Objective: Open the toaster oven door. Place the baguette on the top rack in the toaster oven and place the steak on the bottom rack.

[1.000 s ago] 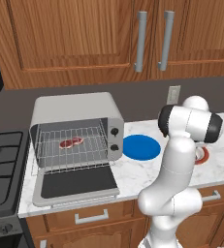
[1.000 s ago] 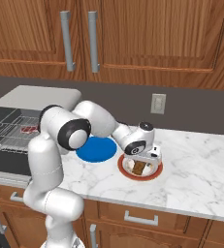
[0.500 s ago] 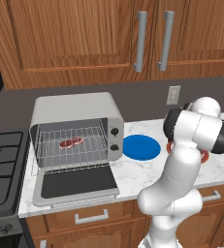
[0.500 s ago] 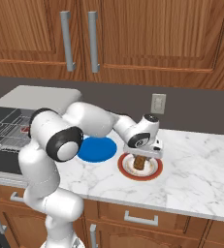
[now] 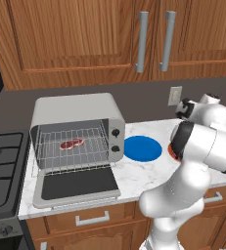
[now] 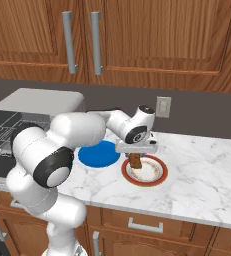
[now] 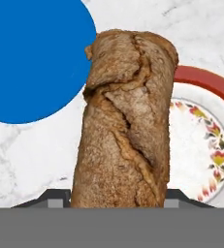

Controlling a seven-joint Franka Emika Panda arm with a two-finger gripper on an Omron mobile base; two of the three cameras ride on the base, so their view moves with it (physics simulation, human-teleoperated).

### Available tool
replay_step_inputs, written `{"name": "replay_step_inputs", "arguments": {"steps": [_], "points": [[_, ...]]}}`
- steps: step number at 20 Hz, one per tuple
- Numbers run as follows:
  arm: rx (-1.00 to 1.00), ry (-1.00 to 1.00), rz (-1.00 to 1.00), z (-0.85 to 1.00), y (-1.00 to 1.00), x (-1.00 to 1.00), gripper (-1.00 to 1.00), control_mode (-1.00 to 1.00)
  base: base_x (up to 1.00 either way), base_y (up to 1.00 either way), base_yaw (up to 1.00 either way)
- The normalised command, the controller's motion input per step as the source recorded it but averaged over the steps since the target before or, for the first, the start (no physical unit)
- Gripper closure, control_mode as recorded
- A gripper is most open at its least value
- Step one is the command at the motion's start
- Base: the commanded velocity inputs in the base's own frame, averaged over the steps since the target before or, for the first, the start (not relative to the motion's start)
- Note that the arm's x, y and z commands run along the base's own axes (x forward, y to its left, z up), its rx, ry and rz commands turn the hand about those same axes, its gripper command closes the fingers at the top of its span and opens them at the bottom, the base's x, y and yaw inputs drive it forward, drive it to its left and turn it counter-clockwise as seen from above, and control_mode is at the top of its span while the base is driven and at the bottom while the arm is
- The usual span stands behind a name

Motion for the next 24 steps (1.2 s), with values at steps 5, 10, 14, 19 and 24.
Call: {"name": "replay_step_inputs", "arguments": {"steps": [5, 10, 14, 19, 24], "points": [[0.0, 0.0, 0.33, 0.31, 0.69, -0.12, 1.0, -1.0, 0.0, 0.0, 0.0], [0.0, 0.0, 0.29, 0.29, 0.76, -0.06, 1.0, -1.0, 0.0, 0.0, 0.0], [0.0, 0.02, 0.29, 0.23, 0.74, -0.04, 1.0, -1.0, 0.0, 0.0, 0.0], [0.0, 0.04, 0.29, 0.15, 0.77, 0.0, 1.0, -1.0, 0.0, 0.0, 0.0], [0.0, 0.02, 0.26, 0.09, 0.77, 0.0, 1.0, -1.0, 0.0, 0.0, 0.0]]}}
